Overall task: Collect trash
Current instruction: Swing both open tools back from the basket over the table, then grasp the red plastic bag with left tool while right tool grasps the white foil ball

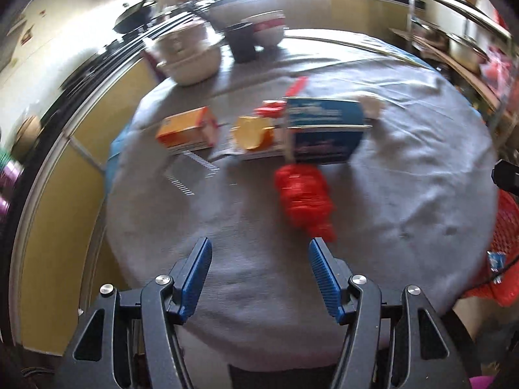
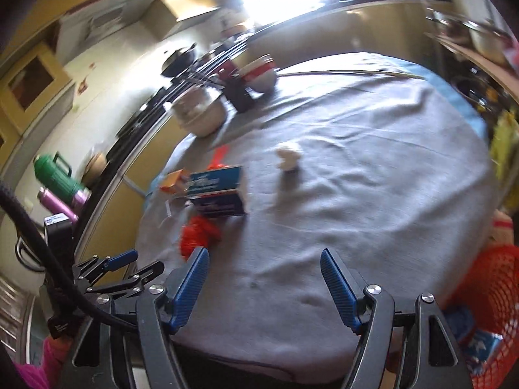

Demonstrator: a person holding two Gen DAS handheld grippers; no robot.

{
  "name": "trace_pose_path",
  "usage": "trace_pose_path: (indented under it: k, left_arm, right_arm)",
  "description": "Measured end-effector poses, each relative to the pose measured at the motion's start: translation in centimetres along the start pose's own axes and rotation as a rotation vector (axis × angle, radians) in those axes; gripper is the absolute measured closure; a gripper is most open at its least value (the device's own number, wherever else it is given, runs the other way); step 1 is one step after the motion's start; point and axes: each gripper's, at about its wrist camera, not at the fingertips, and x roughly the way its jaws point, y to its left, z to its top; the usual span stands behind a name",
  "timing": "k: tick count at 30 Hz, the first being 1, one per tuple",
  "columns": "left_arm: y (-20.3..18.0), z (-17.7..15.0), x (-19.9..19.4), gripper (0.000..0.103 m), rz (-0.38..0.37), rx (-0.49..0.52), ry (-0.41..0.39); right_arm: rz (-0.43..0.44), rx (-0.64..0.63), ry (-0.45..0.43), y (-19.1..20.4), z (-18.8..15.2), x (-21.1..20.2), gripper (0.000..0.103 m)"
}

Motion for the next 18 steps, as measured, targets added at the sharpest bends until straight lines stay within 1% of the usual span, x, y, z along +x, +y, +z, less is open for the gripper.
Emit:
trace_pose_path:
  k: [3, 7, 14, 18]
  left_arm:
    - [1.7, 0.1, 0.7, 0.040, 0.018, -0.030, 0.001]
    - [2.9, 0.3, 1.6, 0.040, 0.015, -0.057, 0.011]
    - [3.9, 0.6, 3.0, 0.039, 0.009, -0.070, 0.027]
    - [3.8, 0.8, 3.8, 0.039, -0.001, -0.065, 0.043]
  right_arm:
    - [0.007, -0.041, 0.024, 1.9, 0.5, 1.6, 0.028]
    - [0.010, -0.081, 0.050, 3.6, 0.8, 3.3, 0.028]
    - [0.009, -0.101, 0.081, 4.9, 1.5, 5.6, 0.028]
    - [-0.003, -0.101, 0.092, 5.3, 2.1, 6.7, 0.028]
